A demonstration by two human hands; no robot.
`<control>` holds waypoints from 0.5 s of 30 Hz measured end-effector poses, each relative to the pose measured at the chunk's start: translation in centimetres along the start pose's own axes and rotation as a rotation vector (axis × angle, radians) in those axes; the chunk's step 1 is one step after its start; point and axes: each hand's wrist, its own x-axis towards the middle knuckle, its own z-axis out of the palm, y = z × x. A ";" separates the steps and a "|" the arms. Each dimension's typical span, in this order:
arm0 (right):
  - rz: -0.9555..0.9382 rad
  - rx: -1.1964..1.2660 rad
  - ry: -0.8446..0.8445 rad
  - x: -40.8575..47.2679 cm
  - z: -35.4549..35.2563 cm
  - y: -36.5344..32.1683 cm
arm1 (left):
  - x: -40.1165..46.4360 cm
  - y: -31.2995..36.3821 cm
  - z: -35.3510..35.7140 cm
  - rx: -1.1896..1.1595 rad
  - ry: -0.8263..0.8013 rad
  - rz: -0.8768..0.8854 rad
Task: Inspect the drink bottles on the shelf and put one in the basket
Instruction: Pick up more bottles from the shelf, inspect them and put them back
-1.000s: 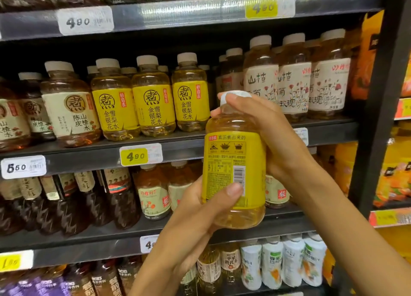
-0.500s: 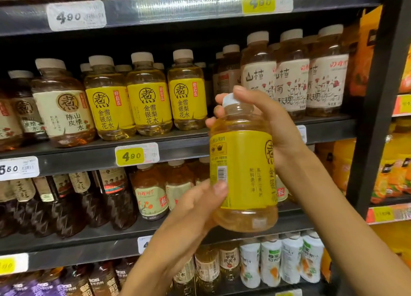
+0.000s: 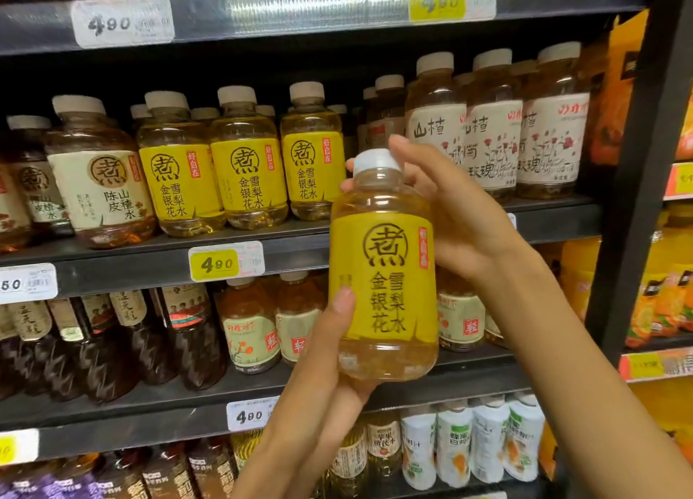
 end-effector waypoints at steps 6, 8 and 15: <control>0.019 0.320 -0.129 0.3 0.4 0.9 | 0.3 0.7 0.7 -0.192 -0.211 -0.122; -0.004 0.312 -0.083 0.2 0.3 0.9 | 0.4 0.6 0.3 -0.156 -0.210 -0.132; -0.109 -0.057 0.068 -0.5 -0.5 0.0 | 0.6 0.5 -1.2 0.270 -0.072 -0.041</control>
